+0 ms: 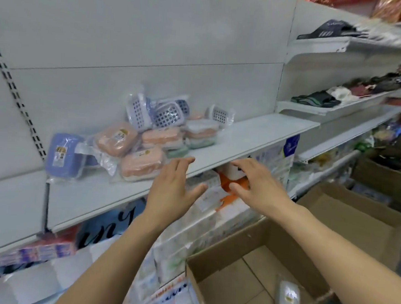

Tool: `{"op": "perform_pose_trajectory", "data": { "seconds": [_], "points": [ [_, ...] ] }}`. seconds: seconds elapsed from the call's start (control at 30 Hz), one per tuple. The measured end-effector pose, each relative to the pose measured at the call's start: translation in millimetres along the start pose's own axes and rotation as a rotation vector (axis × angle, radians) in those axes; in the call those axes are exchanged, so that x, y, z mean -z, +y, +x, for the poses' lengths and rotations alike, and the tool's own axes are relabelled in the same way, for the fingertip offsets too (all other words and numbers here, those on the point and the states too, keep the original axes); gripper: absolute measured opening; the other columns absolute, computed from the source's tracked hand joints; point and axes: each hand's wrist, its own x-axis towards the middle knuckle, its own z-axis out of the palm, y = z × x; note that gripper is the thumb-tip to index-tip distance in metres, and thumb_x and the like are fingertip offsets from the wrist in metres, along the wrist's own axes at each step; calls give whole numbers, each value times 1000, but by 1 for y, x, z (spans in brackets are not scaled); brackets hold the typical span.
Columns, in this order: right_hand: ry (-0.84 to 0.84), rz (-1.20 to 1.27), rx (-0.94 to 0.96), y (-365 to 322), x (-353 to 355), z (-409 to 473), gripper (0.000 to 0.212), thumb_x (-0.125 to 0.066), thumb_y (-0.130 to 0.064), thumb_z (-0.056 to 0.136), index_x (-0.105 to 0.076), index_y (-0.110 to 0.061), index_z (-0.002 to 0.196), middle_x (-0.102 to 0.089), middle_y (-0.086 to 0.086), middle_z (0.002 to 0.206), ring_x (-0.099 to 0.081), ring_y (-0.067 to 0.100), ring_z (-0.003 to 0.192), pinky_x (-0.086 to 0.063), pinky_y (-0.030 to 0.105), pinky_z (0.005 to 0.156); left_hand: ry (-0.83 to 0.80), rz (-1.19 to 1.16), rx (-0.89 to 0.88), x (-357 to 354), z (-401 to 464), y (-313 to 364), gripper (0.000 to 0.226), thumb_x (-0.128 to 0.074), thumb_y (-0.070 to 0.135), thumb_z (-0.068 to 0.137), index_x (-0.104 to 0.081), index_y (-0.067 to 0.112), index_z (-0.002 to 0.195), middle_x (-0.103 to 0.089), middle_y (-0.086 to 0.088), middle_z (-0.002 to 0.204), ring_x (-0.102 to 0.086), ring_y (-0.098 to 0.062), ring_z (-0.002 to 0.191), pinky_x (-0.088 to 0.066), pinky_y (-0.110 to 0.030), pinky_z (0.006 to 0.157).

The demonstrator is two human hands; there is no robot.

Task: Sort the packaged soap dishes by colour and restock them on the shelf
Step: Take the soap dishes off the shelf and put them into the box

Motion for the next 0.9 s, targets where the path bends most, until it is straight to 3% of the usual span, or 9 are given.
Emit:
{"op": "perform_pose_trajectory", "data": {
  "seconds": [0.1, 0.3, 0.47, 0.57, 0.73, 0.83, 0.9],
  "points": [
    [-1, 18, -17, 46, 2, 53, 57, -58, -42, 91, -37, -31, 143, -39, -6, 144, -38, 18, 132, -44, 45, 100, 9, 22, 36, -24, 65, -2, 66, -61, 51, 90, -37, 24, 145, -41, 1, 142, -41, -19, 129, -34, -31, 100],
    [-90, -1, -18, 125, 6, 146, 64, -62, -41, 90, -34, -28, 145, -34, -4, 147, -34, 20, 133, -40, 41, 103, 10, 123, 117, -61, 185, -16, 73, -66, 47, 87, -33, 21, 147, -27, -7, 154, -30, -28, 140, -31, -42, 114],
    [-165, -66, 10, 176, -4, 236, 79, -66, -46, 85, -24, -27, 149, -26, 1, 150, -32, 24, 133, -43, 41, 99, -83, 280, 238, -89, 253, -30, 81, -62, 55, 88, -22, 26, 152, -19, -8, 161, -24, -29, 146, -26, -43, 116],
    [-187, -64, 34, 202, -20, 297, 90, -72, -45, 81, -18, -24, 151, -21, 5, 153, -29, 27, 135, -43, 43, 99, -124, 420, 307, -108, 274, -46, 84, -57, 60, 88, -21, 21, 153, -23, -12, 159, -25, -31, 145, -25, -45, 118],
    [-244, -4, 74, 235, -60, 386, 115, -81, -44, 71, -4, -22, 153, -3, 4, 159, -10, 32, 143, -37, 53, 106, -161, 577, 363, -131, 291, -49, 67, -32, 55, 100, -20, 16, 154, -23, -8, 161, -14, -25, 149, -7, -45, 122],
    [-258, 19, 97, 243, -82, 425, 124, -85, -46, 65, 0, -25, 153, 2, 1, 160, -2, 31, 146, -31, 58, 109, -134, 686, 362, -138, 294, -39, 64, -22, 59, 97, -34, 23, 148, -43, -2, 152, -30, -21, 144, -5, -42, 120],
    [-284, 20, 113, 243, -94, 442, 126, -86, -46, 63, 0, -26, 152, -1, -1, 159, -4, 30, 145, -28, 58, 110, -104, 679, 361, -140, 296, -31, 53, -32, 56, 98, -45, 29, 143, -54, 0, 142, -41, -20, 136, -11, -41, 119]
  ]
}}
